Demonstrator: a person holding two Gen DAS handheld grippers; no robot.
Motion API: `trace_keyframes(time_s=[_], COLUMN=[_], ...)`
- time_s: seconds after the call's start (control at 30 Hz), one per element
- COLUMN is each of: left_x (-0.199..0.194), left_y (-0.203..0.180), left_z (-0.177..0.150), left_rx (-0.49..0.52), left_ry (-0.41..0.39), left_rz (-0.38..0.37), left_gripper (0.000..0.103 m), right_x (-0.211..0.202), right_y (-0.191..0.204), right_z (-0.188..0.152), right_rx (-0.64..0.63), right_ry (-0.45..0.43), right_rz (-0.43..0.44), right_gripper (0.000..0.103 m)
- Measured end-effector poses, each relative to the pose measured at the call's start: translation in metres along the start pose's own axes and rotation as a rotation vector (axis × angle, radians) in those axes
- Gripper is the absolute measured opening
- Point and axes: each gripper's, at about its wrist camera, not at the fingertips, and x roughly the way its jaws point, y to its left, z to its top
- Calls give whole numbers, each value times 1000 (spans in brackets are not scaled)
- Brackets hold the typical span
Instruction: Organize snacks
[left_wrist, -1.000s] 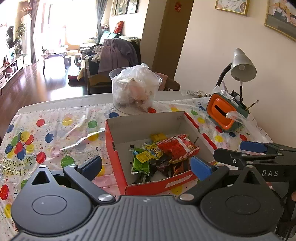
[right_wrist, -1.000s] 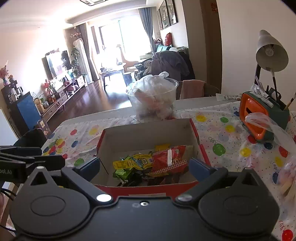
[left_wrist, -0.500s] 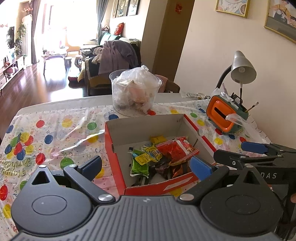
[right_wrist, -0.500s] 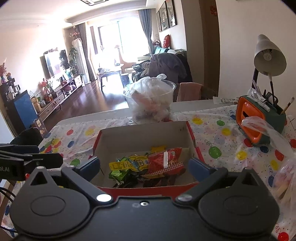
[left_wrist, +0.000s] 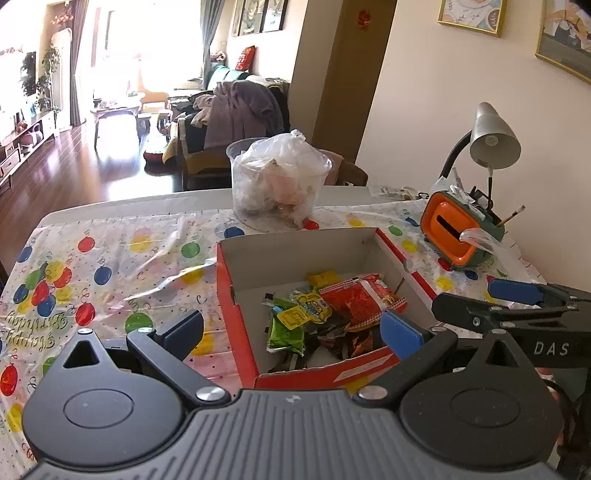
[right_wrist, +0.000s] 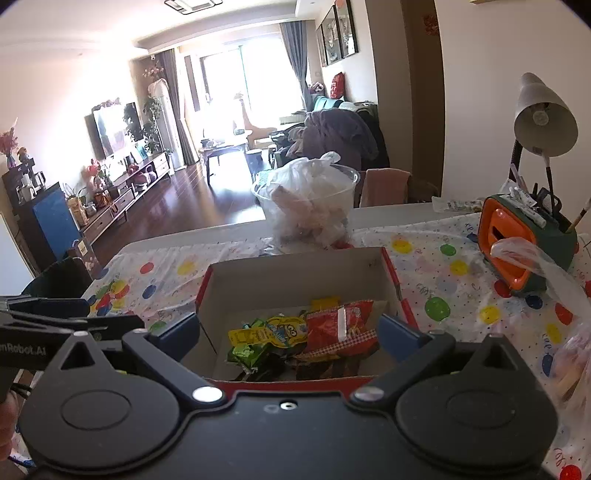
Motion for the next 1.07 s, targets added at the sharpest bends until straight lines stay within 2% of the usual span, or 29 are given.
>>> trace_keyframes(time_s=[0.6,1.07], left_x=[13,17], left_y=[5,8], left_z=[-2,-1], left_rx=[-14,-19], left_ry=[38,49], left_rz=[-5,-15], left_gripper=[103,103], right_x=[16,20], right_y=[0,-1], right_z=[-5,-5], right_rx=[25,24], right_ry=[58,66], right_rz=[-10,-12], right_gripper=[103,103])
